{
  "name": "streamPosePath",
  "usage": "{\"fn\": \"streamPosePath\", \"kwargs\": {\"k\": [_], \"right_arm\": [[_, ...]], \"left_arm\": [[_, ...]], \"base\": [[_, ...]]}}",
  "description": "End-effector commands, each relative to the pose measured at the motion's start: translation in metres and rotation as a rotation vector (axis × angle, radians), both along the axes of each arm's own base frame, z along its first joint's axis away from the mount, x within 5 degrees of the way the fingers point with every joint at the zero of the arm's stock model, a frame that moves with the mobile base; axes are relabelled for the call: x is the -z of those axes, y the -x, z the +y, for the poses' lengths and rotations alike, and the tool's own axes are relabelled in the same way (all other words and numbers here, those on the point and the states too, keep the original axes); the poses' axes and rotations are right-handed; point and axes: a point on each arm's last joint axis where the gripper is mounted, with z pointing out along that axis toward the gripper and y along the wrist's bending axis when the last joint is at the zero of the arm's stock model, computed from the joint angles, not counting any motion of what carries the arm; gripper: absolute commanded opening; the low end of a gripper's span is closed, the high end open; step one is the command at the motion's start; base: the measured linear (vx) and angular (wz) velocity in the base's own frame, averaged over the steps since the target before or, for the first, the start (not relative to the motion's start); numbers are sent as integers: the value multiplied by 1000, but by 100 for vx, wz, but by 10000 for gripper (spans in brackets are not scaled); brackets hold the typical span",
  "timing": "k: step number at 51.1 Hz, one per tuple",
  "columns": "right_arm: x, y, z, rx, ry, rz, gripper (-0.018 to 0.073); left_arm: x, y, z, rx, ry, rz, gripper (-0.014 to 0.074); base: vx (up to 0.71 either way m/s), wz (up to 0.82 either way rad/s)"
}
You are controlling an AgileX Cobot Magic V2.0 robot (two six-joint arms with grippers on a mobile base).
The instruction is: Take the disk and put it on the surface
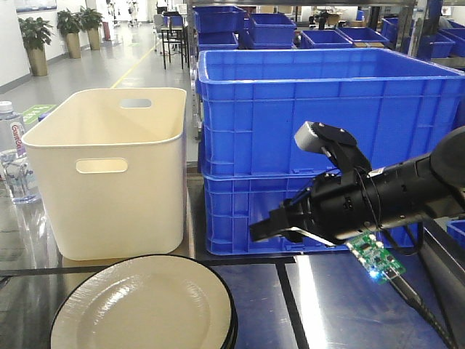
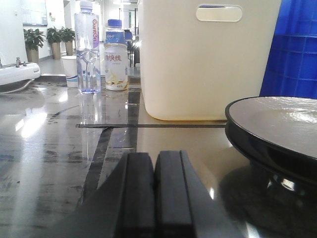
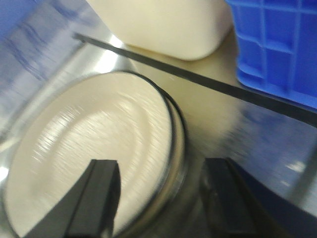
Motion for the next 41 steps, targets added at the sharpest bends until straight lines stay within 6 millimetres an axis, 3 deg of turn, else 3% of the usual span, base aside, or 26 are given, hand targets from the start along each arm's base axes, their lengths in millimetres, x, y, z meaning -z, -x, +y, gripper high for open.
{"fn": "streamPosePath", "kwargs": {"k": [1,17,29,41], "right_arm": [[-31,12,-10,81,-3,-82,320],[-63,43,-48,274,255,-225,-11],[-77,62,-66,335,354,-339,-11],[-37,103,-89,447,287,-504,-11]], "left_arm": [[-15,2,0,5,7,-114,-8],[-15,2,0,5,7,-114,-8],[-15,2,0,5,6,-114,-8],[-15,2,0,5,6,-114,-8]], "base": [[0,0],[0,0],[0,0],[0,0]]}}
